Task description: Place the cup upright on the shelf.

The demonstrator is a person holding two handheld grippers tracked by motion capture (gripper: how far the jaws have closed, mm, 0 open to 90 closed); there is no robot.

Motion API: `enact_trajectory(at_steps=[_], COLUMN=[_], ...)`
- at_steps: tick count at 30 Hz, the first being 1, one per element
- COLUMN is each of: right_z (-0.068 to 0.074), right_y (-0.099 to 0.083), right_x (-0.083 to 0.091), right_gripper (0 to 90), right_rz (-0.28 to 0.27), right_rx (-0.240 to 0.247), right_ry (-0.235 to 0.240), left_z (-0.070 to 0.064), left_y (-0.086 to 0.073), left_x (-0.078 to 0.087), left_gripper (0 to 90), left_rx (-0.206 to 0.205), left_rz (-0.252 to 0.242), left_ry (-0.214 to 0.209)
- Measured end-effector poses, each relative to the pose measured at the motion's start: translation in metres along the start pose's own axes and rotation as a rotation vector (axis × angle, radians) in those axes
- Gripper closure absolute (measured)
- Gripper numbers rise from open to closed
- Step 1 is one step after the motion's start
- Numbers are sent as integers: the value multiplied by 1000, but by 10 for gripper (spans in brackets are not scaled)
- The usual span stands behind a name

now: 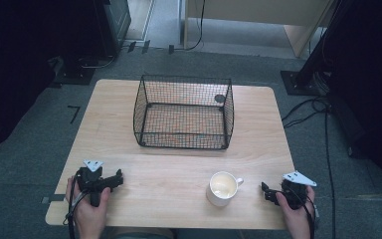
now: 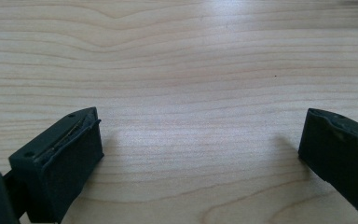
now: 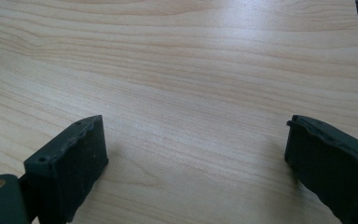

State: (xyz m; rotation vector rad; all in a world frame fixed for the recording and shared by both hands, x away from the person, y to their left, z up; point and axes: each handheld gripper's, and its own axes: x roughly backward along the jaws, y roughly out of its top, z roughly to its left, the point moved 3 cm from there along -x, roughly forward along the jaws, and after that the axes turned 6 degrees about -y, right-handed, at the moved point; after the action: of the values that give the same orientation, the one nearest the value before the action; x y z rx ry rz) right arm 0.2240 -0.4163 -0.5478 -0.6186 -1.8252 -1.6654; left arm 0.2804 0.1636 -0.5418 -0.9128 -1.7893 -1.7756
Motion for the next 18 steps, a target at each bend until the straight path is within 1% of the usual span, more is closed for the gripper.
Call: enact_trajectory(at_steps=[5, 9, 11, 12, 14, 15, 16, 18], right_z=[2, 2, 2, 3, 5, 5, 6, 11], right_y=[-1, -1, -1, -2, -3, -3, -2, -1], right_x=[1, 1, 3, 6, 9, 9, 12, 18], right_gripper=[53, 66, 165, 172, 181, 181, 192, 214], right_rz=[1, 0, -23, -41, -43, -43, -51, -69], right_rx=[-18, -17, -9, -5, -5, -5, -5, 9], right_ry=[-16, -14, -4, -15, 3, 3, 32, 72], left_z=[0, 0, 0, 0, 0, 0, 0, 0], left_y=[0, 0, 0, 0, 0, 0, 0, 0], left_x=[0, 0, 0, 0, 0, 0, 0, 0], left_gripper=[0, 0, 0, 0, 0, 0, 0, 0], left_rx=[-1, 0, 1, 2, 1, 1, 1, 2], left_rz=[1, 0, 0, -1, 0, 0, 0, -1], left_ry=[0, 0, 0, 0, 0, 0, 0, 0])
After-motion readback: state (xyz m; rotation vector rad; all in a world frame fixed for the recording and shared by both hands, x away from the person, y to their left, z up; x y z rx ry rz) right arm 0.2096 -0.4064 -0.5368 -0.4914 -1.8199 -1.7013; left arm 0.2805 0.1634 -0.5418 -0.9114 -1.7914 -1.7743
